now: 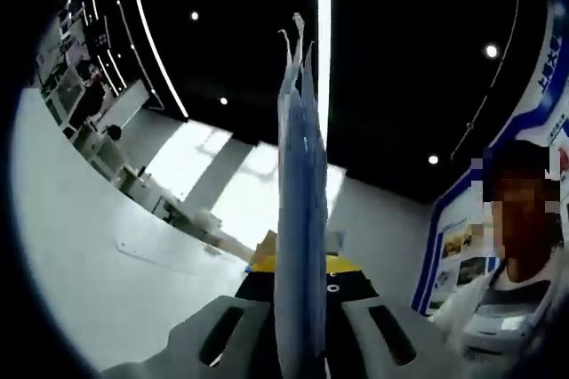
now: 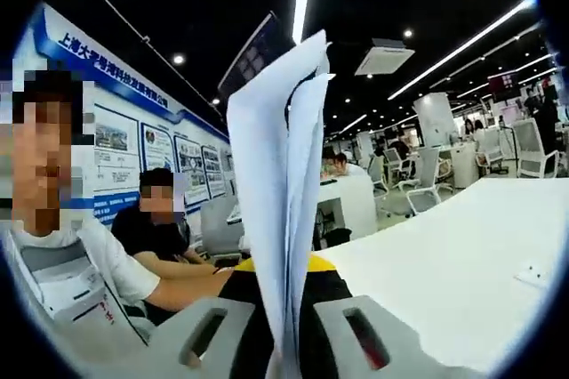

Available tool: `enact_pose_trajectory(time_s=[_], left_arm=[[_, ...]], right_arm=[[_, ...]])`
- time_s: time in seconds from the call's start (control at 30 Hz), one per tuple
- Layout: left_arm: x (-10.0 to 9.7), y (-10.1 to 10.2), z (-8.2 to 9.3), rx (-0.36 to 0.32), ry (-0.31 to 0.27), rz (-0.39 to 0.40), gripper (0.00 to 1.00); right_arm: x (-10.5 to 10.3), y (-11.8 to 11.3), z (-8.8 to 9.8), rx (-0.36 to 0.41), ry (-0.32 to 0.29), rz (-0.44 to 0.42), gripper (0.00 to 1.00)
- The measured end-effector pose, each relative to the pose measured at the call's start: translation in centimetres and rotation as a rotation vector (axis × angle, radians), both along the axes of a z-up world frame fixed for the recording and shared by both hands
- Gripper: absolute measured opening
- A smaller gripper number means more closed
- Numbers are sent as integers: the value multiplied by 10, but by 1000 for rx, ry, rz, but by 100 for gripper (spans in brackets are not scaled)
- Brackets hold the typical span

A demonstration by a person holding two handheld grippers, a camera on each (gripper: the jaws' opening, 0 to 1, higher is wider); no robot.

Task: Organize the stack of printing papers by aligning and flattening the scattered papers on the table

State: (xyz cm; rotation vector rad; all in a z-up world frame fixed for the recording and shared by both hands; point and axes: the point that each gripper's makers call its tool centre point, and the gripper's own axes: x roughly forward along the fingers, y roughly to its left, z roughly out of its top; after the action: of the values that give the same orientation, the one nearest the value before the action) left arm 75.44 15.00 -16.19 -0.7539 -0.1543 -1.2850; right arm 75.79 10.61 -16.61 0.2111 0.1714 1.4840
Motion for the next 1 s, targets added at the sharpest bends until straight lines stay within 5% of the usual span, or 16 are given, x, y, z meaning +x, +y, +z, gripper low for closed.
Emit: enact_pose_trajectory(time_s=[0.17,0.33,0.43,0.77,1.0], left_arm=[[13,9,-4,6,20,54,10],[17,9,-2,21,16,68,8],[16,8,5,64,-43,114,6],[20,-20,57,323,-209,397,6],[20,-28,69,373,-245,474,6]], right_arm=[[11,-12,8,37,46,-40,0],[4,-10,11,23,12,-57,0],[3,-12,15,21,-4,-70,0],[22,-41,58,21,-180,-300,0],[25,-51,70,-5,-287,-387,0]])
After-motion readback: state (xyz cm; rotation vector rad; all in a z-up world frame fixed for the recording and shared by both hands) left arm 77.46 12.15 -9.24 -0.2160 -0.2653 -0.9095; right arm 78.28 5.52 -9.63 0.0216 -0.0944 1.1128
